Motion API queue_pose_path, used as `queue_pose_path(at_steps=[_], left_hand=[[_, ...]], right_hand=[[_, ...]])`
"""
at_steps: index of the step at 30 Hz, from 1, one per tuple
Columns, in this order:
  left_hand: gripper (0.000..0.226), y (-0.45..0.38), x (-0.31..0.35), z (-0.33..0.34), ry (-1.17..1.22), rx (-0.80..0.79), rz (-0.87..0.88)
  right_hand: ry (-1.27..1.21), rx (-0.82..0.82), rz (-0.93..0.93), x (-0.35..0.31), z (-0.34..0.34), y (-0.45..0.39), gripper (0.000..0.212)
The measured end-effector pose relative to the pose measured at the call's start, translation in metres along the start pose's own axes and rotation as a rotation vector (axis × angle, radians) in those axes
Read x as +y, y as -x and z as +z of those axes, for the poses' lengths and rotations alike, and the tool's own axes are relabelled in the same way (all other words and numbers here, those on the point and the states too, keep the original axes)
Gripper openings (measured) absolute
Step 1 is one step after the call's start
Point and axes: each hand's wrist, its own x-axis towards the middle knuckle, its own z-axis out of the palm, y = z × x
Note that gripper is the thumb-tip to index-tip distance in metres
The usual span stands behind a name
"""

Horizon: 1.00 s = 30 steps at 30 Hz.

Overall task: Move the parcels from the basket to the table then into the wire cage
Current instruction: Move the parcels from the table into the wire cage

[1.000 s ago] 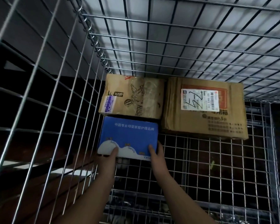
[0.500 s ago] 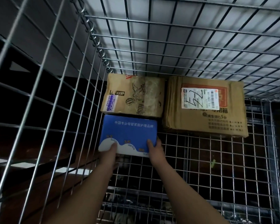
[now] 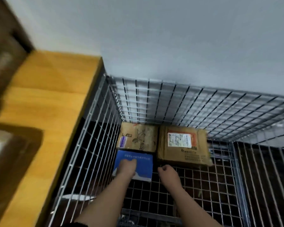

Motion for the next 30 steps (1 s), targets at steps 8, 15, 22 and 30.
queue_pose_path(at_steps=[8,15,22,30], left_hand=[[0.056,0.151,0.095,-0.053,0.033,-0.028,0.336],[0.022,0.277,0.136,-0.121,-0.004,0.036,0.486],[0.020,0.386,0.152,-0.194,-0.181,0.371,0.652],[0.018,0.439,0.122,-0.254,-0.116,0.608,0.637]], right_hand=[[-0.176,0.136,-0.119,-0.081,-0.094,0.142,0.020],[-0.150,0.223,-0.374,-0.159,-0.155,0.243,0.024],[-0.105,0.231,-0.593,-0.223,-0.173,0.305,0.021],[0.196,0.287,-0.837,-0.273,-0.158,0.380,0.011]])
